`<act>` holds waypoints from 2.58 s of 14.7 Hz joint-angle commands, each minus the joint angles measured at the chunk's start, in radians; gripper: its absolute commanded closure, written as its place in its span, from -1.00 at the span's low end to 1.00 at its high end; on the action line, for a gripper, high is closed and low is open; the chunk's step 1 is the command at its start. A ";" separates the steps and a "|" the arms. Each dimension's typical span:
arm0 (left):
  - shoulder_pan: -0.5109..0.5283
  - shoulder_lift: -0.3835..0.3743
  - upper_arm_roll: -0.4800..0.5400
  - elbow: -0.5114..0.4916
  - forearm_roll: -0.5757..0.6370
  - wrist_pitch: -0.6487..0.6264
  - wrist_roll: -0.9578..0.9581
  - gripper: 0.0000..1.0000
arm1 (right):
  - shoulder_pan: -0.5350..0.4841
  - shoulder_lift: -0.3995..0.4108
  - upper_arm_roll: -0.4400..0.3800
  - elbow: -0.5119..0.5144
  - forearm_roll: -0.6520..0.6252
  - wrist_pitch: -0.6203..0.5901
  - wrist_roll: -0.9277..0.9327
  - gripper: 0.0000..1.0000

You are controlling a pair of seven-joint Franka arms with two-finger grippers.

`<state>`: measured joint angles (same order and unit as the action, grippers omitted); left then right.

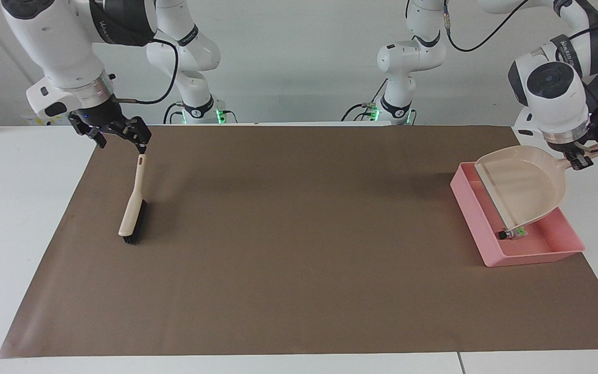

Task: Clean e-waste and dump in bin
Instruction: 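Lower the dustpan back onto the table with the left gripper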

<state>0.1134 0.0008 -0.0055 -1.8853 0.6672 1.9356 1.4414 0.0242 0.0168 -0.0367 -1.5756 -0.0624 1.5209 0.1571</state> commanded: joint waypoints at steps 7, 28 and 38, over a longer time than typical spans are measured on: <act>-0.158 -0.008 -0.004 -0.102 -0.311 0.106 0.027 1.00 | -0.023 -0.037 0.006 -0.038 0.052 -0.021 0.013 -1.00; -0.442 0.107 -0.001 -0.314 -0.313 0.350 -0.323 0.49 | 0.002 -0.035 -0.003 0.000 0.024 0.019 -0.099 -1.00; -0.439 0.090 -0.001 -0.160 -0.313 0.155 -0.314 -0.98 | -0.001 -0.040 -0.002 -0.009 0.029 0.022 -0.093 -1.00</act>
<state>-0.3136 0.0944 -0.0155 -2.0700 0.3665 2.1200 1.1334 0.0324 -0.0117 -0.0429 -1.5718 -0.0280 1.5314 0.0812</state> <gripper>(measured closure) 0.009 0.000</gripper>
